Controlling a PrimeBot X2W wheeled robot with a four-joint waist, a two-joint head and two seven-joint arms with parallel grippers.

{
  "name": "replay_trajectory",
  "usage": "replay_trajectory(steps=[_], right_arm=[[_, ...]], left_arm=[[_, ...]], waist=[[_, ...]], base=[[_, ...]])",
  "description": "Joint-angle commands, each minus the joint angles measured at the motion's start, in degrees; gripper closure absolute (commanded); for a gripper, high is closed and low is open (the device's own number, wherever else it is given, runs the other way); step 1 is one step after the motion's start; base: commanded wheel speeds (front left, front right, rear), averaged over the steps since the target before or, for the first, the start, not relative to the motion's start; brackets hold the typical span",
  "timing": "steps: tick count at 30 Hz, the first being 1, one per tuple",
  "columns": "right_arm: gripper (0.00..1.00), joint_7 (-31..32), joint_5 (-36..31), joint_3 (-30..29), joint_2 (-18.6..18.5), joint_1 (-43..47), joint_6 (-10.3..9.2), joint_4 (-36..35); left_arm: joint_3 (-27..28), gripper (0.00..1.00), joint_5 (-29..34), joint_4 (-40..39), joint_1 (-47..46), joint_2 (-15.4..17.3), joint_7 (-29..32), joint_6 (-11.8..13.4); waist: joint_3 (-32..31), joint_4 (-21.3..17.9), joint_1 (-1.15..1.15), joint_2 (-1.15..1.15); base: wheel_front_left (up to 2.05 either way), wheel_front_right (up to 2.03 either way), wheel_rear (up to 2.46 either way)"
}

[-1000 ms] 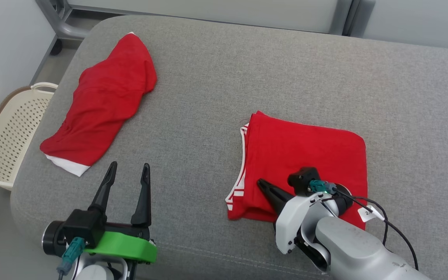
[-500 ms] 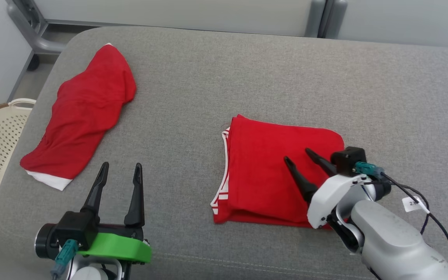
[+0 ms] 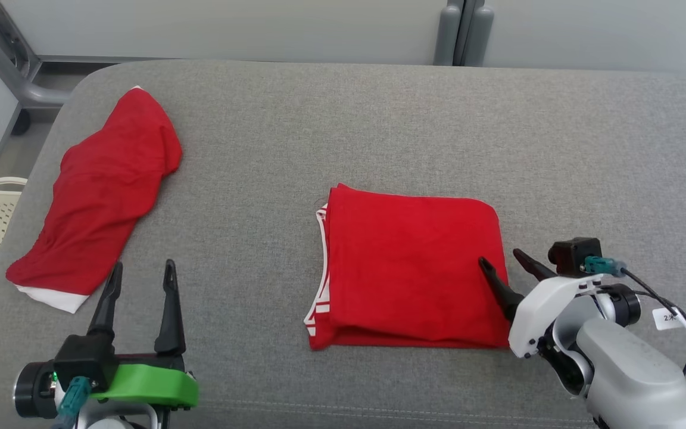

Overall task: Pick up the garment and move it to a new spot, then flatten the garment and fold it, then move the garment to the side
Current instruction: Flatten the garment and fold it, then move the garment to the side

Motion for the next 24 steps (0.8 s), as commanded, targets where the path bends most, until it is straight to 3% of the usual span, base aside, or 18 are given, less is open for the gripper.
replay_trajectory(steps=[1, 14, 24], right_arm=[[0.0, 0.7, 1.1, 0.2, -0.6, -0.9, -0.02, 0.2], [0.0, 10.6, 11.5, 3.5, -0.8, -5.3, -0.02, 1.7], [0.0, 20.7, 15.3, 5.4, -0.6, -10.8, -0.02, 8.3]], left_arm=[[0.7, 0.0, 0.6, 0.3, 0.4, 0.4, -0.1, 0.4], [2.7, 0.0, 2.6, 4.4, 1.0, 0.9, -0.1, 0.8], [2.8, 0.0, 2.3, 4.9, 0.6, 0.6, -0.1, 0.6]], waist=[[-0.2, -0.2, 0.0, 0.0], [-0.8, 0.5, 0.0, 0.0], [-0.4, 1.6, 0.0, 0.0]], base=[[0.0, 0.0, 0.0], [0.0, 0.0, 0.0], [0.0, 0.0, 0.0]])
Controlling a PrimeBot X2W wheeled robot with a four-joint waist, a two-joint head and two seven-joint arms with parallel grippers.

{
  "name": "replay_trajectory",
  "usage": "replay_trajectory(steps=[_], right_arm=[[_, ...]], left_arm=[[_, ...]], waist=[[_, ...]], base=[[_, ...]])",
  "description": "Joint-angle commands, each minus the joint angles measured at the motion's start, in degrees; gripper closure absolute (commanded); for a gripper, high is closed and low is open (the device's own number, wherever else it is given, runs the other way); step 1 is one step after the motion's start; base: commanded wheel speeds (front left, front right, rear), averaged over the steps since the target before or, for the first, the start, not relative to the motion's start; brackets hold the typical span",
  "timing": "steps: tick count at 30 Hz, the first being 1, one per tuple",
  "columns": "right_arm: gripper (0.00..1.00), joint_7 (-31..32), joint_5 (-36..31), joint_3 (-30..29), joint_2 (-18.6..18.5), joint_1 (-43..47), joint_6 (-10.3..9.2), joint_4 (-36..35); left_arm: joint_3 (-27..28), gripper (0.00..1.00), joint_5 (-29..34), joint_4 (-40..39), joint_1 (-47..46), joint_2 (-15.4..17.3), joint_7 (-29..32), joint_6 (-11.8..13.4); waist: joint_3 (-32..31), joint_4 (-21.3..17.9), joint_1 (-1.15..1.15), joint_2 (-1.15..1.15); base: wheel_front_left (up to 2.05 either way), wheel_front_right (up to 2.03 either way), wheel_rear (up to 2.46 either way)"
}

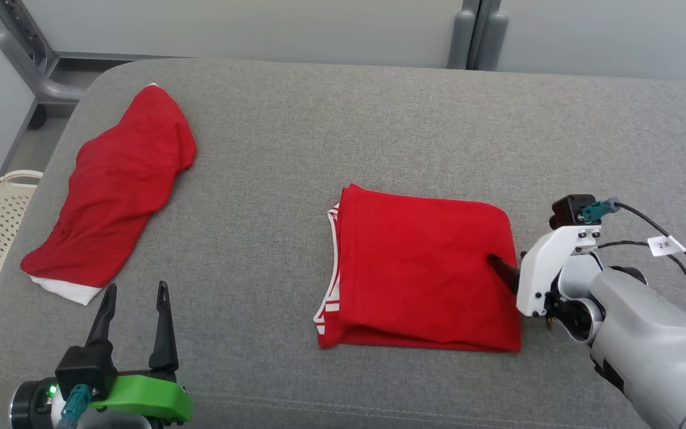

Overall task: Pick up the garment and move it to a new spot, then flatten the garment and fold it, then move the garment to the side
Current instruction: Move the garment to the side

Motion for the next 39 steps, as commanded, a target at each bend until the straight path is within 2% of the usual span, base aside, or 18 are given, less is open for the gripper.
replay_trajectory(steps=[1, 11, 18, 19, 20, 21, 22, 29, 39], right_arm=[[0.0, 2.4, 1.0, 0.4, 0.3, -1.0, -0.02, 0.9], [0.0, 17.7, 7.3, 0.2, 1.5, -6.6, -0.02, 7.4], [0.0, 22.4, 10.7, -1.0, 2.6, -7.8, -0.01, 10.8], [0.09, 22.7, 11.0, -1.0, 2.7, -7.7, -0.01, 11.0], [0.45, 22.8, 11.0, -0.8, 2.8, -7.6, -0.01, 11.2], [0.78, 22.5, 11.0, -0.7, 2.8, -7.6, -0.02, 11.0], [1.0, 22.3, 11.3, -0.7, 2.8, -7.6, -0.02, 11.0], [1.0, 20.3, 11.7, -0.2, 1.3, -8.3, -0.02, 8.1], [1.0, 17.7, 10.0, 1.0, -4.0, -14.0, -0.05, 7.9]], left_arm=[[0.0, 0.0, -0.1, -0.1, 0.0, 0.1, -0.1, -0.1], [-1.4, 0.0, -0.7, 0.3, -1.3, -0.3, -0.1, -0.5], [-1.6, 0.0, -1.3, 0.3, -1.5, -0.4, -0.1, -0.3], [-1.6, 0.0, -1.4, 0.2, -1.6, -0.4, -0.1, -0.3], [-1.6, 0.0, -1.4, 0.1, -1.5, -0.4, -0.1, -0.2], [-1.6, 0.0, -1.5, 0.0, -1.5, -0.4, -0.1, -0.2], [-1.6, 0.0, -1.5, -0.1, -1.5, -0.4, -0.1, -0.1], [-1.5, 0.0, -1.6, -0.2, -1.8, -0.4, -0.1, 0.1], [-1.6, 0.0, -1.2, -0.9, -2.2, -0.4, -0.1, -0.3]], waist=[[0.2, 0.1, 0.0, 0.0], [1.7, 1.8, 0.0, 0.0], [2.2, 3.0, 0.0, 0.0], [2.3, 3.0, 0.0, 0.0], [2.4, 3.0, 0.0, 0.0], [2.5, 3.0, 0.0, 0.0], [2.6, 3.0, 0.0, 0.0], [3.0, 2.0, 0.0, 0.0], [4.2, -0.1, 0.0, 0.0]], base=[[0.0, 0.0, 0.0], [0.0, 0.0, 0.0], [0.0, 0.0, 0.0], [0.0, 0.0, 0.0], [0.0, 0.0, 0.0], [0.0, 0.0, 0.0], [0.0, 0.0, 0.0], [0.0, 0.0, 0.0], [0.0, 0.0, 0.0]])
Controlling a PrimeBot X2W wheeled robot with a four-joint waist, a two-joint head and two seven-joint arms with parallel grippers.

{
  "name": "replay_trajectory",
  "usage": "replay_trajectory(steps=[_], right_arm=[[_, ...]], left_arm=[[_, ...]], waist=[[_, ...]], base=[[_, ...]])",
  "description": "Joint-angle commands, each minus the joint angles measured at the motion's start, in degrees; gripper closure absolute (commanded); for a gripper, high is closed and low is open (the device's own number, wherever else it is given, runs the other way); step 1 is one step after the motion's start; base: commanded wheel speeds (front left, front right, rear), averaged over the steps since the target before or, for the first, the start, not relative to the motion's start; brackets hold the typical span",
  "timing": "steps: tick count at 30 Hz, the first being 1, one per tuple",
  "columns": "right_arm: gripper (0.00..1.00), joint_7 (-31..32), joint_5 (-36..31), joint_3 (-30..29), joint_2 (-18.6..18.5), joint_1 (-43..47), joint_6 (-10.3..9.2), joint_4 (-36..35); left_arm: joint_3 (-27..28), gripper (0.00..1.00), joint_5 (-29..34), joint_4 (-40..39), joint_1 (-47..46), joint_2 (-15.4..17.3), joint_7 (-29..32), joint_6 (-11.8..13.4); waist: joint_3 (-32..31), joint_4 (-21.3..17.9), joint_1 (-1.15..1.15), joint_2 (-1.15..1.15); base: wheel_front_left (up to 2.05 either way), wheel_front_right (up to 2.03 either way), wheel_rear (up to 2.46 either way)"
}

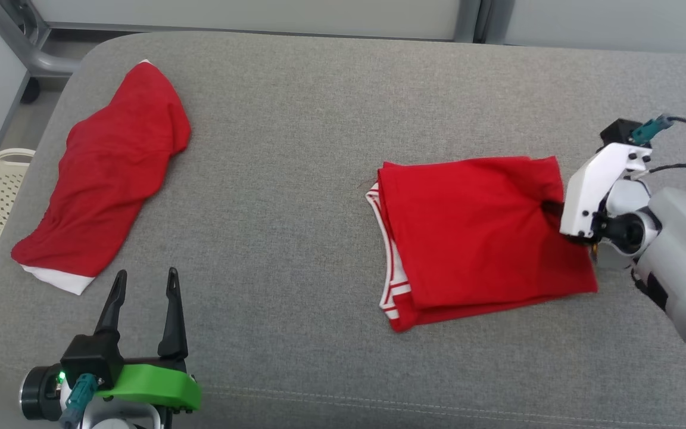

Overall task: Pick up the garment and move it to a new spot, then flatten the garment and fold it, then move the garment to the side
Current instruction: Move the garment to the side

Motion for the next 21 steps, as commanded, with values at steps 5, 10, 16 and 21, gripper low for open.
replay_trajectory(steps=[5, 10, 16, 21], right_arm=[[1.0, -1.0, -1.4, 0.4, -3.7, -4.3, -0.08, 2.7], [1.0, -0.6, -2.2, 0.8, -7.1, -7.6, -0.08, 4.5], [1.0, -0.7, -4.0, 2.2, -10.9, -11.4, -0.08, 5.4], [1.0, -0.6, -5.3, 3.3, -13.7, -14.5, -0.08, 5.8]], left_arm=[[-0.1, 0.0, 0.7, -0.5, -1.6, 0.0, -0.1, -0.5], [0.2, 0.0, 1.1, -1.1, -2.4, 0.1, -0.1, -0.7], [0.8, 0.0, 1.8, -2.0, -3.2, 0.8, -0.1, -1.1], [1.4, 0.0, 2.2, -2.7, -3.9, 1.5, -0.1, -1.2]], waist=[[2.2, -0.6, 0.0, 0.0], [4.3, -1.4, 0.0, 0.0], [6.9, -2.7, 0.0, 0.0], [8.9, -3.7, 0.0, 0.0]], base=[[0.0, 0.0, 0.0], [0.0, 0.0, 0.0], [0.0, 0.0, 0.0], [0.0, 0.0, 0.0]])
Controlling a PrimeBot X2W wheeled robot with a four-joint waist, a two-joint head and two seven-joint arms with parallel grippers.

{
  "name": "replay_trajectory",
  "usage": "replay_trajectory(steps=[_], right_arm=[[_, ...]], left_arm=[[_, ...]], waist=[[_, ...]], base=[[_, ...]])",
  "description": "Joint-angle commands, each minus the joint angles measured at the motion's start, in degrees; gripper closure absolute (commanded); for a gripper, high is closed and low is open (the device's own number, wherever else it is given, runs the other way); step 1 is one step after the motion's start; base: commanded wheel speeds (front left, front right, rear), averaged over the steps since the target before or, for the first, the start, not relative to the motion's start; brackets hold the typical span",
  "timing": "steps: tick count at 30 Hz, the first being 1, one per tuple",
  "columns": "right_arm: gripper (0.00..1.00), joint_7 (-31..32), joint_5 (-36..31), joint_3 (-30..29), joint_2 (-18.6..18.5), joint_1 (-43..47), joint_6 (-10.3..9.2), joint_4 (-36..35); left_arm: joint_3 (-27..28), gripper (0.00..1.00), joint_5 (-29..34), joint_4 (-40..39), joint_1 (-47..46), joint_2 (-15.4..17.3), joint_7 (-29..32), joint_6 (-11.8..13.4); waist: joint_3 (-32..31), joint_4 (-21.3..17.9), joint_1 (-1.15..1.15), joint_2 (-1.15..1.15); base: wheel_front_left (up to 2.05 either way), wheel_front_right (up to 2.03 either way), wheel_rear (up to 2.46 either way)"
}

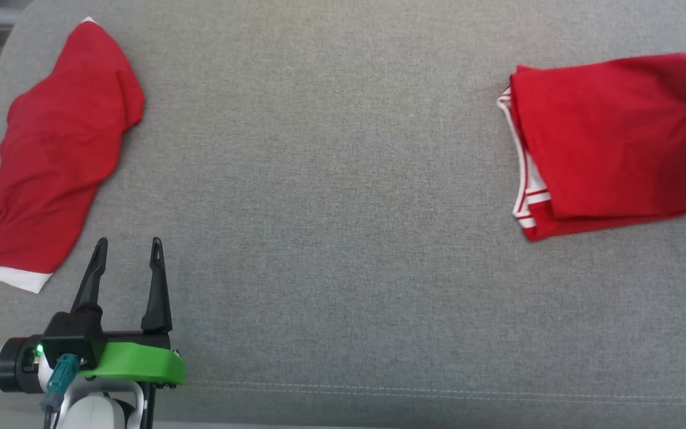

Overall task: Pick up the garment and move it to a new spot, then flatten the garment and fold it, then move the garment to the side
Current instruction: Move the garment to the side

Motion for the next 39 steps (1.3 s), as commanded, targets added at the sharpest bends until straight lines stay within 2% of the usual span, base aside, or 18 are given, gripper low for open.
replay_trajectory(steps=[1, 24, 34, 35, 36, 37, 39], right_arm=[[1.0, 0.1, -0.7, 0.4, -1.4, -1.8, -0.08, 0.5], [1.0, -0.7, -7.0, 3.8, -9.6, -12.9, -0.09, 5.7], [1.0, -1.3, -8.4, 4.5, -9.2, -14.0, -0.08, 7.2], [0.61, -1.7, -8.8, 4.6, -9.3, -14.1, -0.08, 7.2], [0.04, -1.9, -9.0, 4.8, -9.3, -14.1, -0.08, 7.4], [0.0, -1.6, -9.2, 4.9, -9.2, -13.9, -0.09, 7.5], [0.0, -2.0, -9.4, 5.0, -9.3, -13.8, -0.08, 7.6]], left_arm=[[0.2, 0.0, 0.4, -0.2, -1.1, 0.4, -0.1, -0.2], [0.8, 0.0, 1.1, -2.8, -2.0, 1.3, -0.1, -0.5], [1.0, 0.0, 1.1, -2.6, -1.9, 1.2, -0.1, -0.5], [1.0, 0.0, 1.1, -2.6, -2.0, 1.1, -0.1, -0.5], [1.0, 0.0, 1.1, -2.5, -2.0, 1.1, -0.1, -0.5], [1.0, 0.0, 1.1, -2.5, -2.0, 1.0, -0.1, -0.5], [0.9, 0.0, 1.2, -2.5, -2.0, 0.9, -0.1, -0.4]], waist=[[1.7, -1.1, 0.0, 0.0], [7.6, -1.6, 0.0, 0.0], [8.2, -1.3, 0.0, 0.0], [8.2, -1.3, 0.0, 0.0], [8.2, -1.3, 0.0, 0.0], [8.2, -1.3, 0.0, 0.0], [8.2, -1.3, 0.0, 0.0]], base=[[0.0, 0.0, 0.0], [0.0, 0.0, 0.0], [0.0, 0.0, 0.0], [0.0, 0.0, 0.0], [0.0, 0.0, 0.0], [0.0, 0.0, 0.0], [0.0, 0.0, 0.0]])
